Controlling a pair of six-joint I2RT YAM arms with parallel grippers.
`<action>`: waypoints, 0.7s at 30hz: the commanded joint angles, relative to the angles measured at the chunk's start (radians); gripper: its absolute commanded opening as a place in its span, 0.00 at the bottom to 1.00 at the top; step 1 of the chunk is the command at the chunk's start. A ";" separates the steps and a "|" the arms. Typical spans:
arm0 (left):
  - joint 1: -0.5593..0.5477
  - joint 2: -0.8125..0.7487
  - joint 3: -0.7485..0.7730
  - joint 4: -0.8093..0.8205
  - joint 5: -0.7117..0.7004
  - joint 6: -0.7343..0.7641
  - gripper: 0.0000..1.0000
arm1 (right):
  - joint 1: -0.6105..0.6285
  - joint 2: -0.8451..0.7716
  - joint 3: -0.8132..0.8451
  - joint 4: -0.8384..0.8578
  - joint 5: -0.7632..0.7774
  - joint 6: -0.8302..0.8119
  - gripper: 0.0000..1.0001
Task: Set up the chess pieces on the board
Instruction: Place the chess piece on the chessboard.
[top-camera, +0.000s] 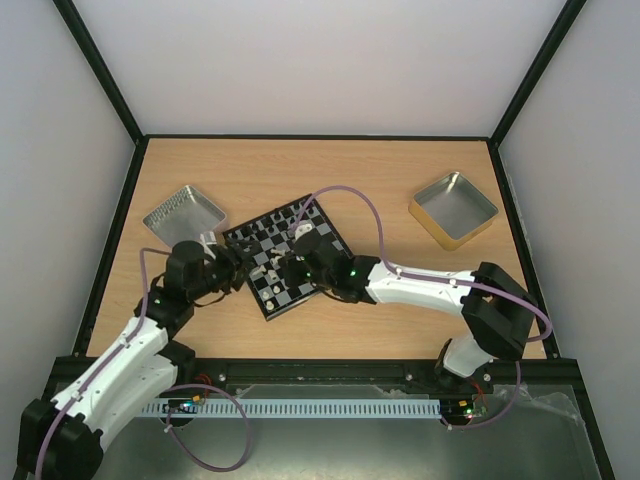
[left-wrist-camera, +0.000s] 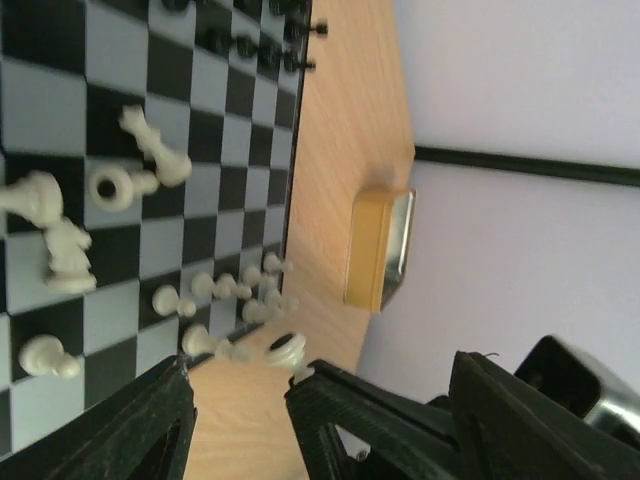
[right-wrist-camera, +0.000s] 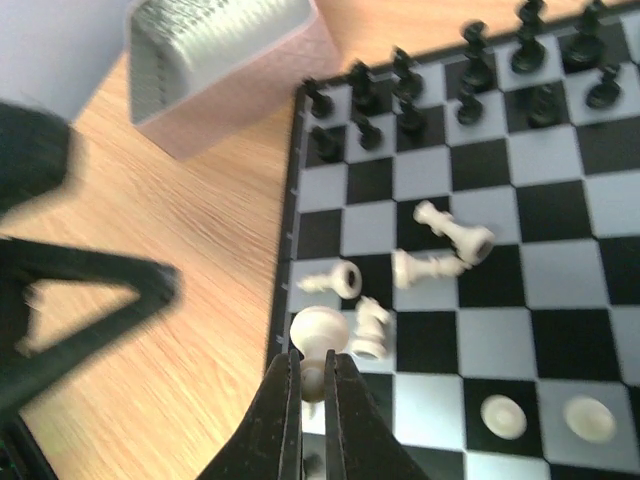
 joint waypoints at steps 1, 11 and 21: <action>0.016 -0.050 0.119 -0.274 -0.206 0.270 0.73 | -0.046 -0.027 0.077 -0.316 0.031 0.036 0.02; 0.018 -0.041 0.418 -0.667 -0.459 0.847 0.80 | -0.065 0.161 0.321 -0.673 -0.033 -0.085 0.02; 0.018 -0.124 0.367 -0.631 -0.469 0.937 0.81 | -0.053 0.336 0.502 -0.826 -0.092 -0.117 0.02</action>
